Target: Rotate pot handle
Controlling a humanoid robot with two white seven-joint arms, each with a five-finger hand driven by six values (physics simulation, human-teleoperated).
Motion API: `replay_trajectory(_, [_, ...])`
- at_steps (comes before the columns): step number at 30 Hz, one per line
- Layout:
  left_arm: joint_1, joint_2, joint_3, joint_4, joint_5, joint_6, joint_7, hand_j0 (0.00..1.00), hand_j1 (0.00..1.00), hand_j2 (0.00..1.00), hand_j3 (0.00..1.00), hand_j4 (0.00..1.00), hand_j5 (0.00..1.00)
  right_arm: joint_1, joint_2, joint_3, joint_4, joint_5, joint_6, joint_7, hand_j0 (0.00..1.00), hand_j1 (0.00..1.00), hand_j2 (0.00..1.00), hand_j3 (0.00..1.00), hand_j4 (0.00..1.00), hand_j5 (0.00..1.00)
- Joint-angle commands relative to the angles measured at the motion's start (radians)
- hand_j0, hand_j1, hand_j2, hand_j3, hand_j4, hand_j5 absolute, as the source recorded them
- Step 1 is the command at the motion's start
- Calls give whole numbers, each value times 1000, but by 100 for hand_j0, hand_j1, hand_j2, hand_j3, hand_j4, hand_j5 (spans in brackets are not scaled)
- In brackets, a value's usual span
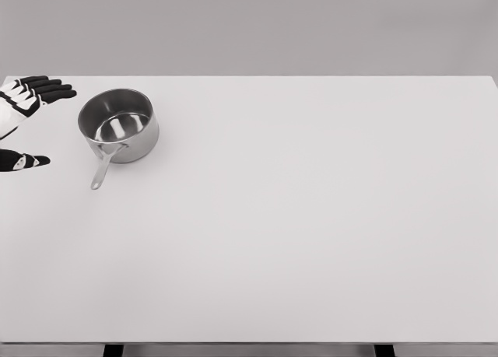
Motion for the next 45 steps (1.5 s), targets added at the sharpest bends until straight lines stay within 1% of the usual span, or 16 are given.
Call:
replay_trajectory(1, [0,1,0,-1,6,1,0,100,100,100,100,100,100,0,0,8,2,-1,2,-6,100,100,100,100,100,100])
replay_trajectory(6, [-6,1,0,-2,3,1,-2,100,100,100,100,100,100,2,0,3,4,-5,2,-3,100,100,100,100,100,100])
replay_trajectory(9, [-37,-2,-7,-24,1,1,-3,100,100,100,100,100,100,2,0,-5,-2,-4,0,0,100,100,100,100,100,100])
replay_trajectory(11, [-63,-2,-52,-27,-8,1,-6,100,100,100,100,100,100,2,0,-2,-2,-4,0,0,100,100,100,100,100,100])
replay_trajectory(12, [-103,-23,-115,-27,-48,1,-6,100,100,100,100,100,100,2,0,0,-1,-5,0,0,100,100,100,100,100,100])
replay_trajectory(13, [-126,-42,-139,-27,-62,1,-6,100,100,100,100,100,100,2,0,0,-2,-5,0,0,100,100,100,100,100,100])
replay_trajectory(15, [-224,-86,-250,-25,-121,1,-8,100,100,100,100,100,100,2,0,0,-2,-5,0,0,100,100,100,100,100,100])
replay_trajectory(17, [-313,-100,-346,-30,-123,1,-8,100,100,100,100,100,100,2,0,0,-2,-5,0,0,100,100,100,100,100,100])
replay_trajectory(18, [-336,-102,-385,-33,-123,1,-9,100,100,100,100,100,100,2,0,0,-2,-5,0,0,100,100,100,100,100,100])
replay_trajectory(19, [-347,-103,-396,-43,-123,1,-9,100,100,100,100,100,100,2,0,0,-2,-5,0,0,100,100,100,100,100,100])
replay_trajectory(22, [-350,-126,-417,-60,-137,1,-8,100,100,100,100,100,100,2,0,0,-2,-4,0,0,100,100,100,100,100,100])
replay_trajectory(26, [-350,-188,-434,-67,-203,1,-9,100,100,100,100,100,100,2,0,0,-2,-5,0,0,100,100,100,100,100,100])
replay_trajectory(32, [-356,-289,-451,-44,-391,1,-5,100,100,100,100,100,100,2,0,0,-2,-5,0,0,100,100,100,100,100,100])
replay_trajectory(33, [-354,-293,-451,-19,-411,1,-3,100,100,100,100,100,100,2,0,0,-2,-4,0,0,100,100,100,100,100,100])
replay_trajectory(38, [-377,-303,-442,65,-437,1,0,100,100,100,100,100,100,2,0,0,-2,-5,0,0,100,100,100,100,100,100])
replay_trajectory(45, [-371,-298,-437,76,-447,1,27,100,100,100,100,100,100,2,0,0,-2,-4,0,0,100,100,100,100,100,100])
